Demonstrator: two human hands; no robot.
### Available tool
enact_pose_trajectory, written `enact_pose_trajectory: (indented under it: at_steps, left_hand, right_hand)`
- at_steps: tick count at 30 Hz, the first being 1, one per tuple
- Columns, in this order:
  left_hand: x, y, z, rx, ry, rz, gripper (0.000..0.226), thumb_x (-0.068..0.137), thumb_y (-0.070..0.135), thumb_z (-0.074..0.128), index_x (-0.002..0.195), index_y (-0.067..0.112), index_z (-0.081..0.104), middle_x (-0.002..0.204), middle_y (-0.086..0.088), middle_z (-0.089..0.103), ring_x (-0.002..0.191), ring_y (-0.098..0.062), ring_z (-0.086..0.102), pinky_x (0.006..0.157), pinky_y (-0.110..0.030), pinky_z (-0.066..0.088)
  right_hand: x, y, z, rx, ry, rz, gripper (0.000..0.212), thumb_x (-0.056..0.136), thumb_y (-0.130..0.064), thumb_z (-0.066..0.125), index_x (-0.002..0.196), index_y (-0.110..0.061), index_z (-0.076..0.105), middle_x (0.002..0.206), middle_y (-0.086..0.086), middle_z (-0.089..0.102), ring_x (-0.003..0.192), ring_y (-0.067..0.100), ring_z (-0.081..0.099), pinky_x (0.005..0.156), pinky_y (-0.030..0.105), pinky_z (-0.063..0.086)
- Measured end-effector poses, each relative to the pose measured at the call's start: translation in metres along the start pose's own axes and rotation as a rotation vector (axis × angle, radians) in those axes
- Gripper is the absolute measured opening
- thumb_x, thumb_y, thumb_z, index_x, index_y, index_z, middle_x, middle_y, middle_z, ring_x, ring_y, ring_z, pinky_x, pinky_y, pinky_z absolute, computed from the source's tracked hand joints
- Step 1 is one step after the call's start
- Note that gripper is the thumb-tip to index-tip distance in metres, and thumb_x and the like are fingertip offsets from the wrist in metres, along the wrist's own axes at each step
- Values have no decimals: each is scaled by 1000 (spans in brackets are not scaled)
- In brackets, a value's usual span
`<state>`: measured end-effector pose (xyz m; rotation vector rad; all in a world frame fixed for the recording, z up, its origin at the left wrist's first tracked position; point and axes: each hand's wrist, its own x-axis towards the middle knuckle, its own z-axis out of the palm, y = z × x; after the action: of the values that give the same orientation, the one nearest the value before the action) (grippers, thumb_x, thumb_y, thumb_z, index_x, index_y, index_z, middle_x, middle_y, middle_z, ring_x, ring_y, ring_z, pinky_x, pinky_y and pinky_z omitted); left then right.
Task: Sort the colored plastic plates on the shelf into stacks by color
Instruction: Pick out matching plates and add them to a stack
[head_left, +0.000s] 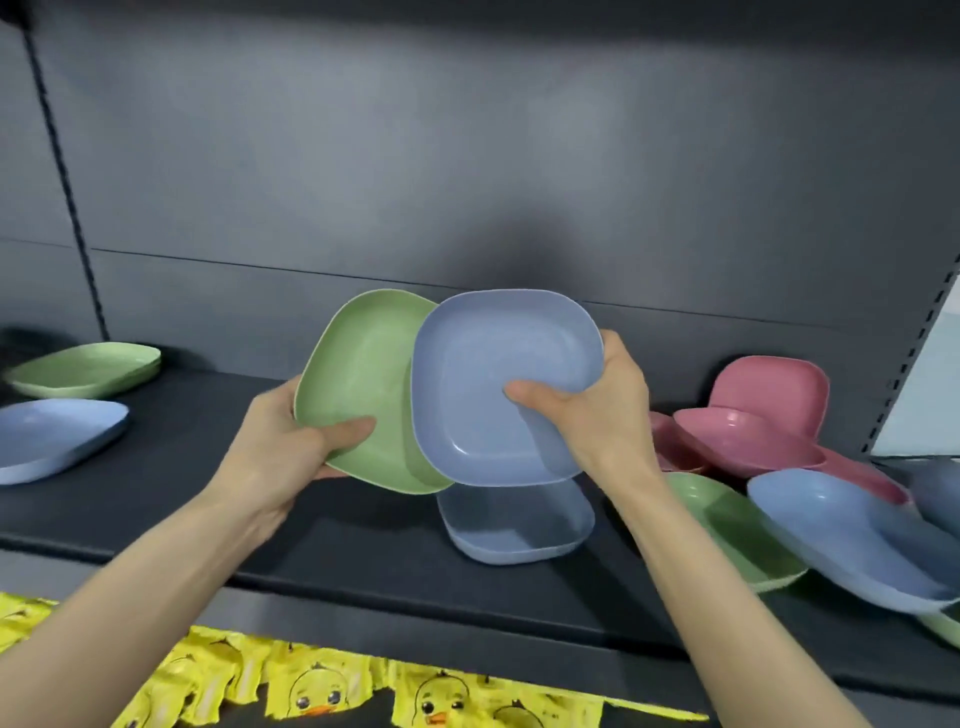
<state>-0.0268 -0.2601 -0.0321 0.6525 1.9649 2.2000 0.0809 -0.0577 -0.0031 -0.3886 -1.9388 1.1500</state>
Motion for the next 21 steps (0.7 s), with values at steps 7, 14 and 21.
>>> enact_pose_trajectory:
  at_steps: [7, 14, 21]
  left_hand:
    - [-14, -14, -146, 70, 104, 63, 25, 81, 0, 67, 92, 23, 64, 75, 12, 73, 70, -8, 70, 49, -20, 53]
    - [-8, -16, -247, 194, 163, 121, 30, 85, 5, 64, 109, 23, 61, 102, 3, 70, 96, -19, 65, 86, -40, 52]
    - [29, -13, -294, 238, 192, 186, 26, 86, 2, 61, 91, 27, 59, 90, 6, 66, 83, -12, 62, 66, -21, 48]
  right_hand:
    - [-58, -34, 134, 137, 28, 0, 54, 64, -20, 84, 100, -28, 45, 89, -21, 56, 85, 2, 57, 65, 19, 45]
    - [-79, -70, 221, 151, -21, -22, 49, 73, -19, 79, 105, -28, 43, 89, -24, 50, 83, -5, 52, 62, 11, 41]
    - [-59, -81, 276, 158, -47, -34, 39, 80, -15, 71, 106, -26, 44, 91, -22, 54, 82, -6, 54, 58, 10, 42]
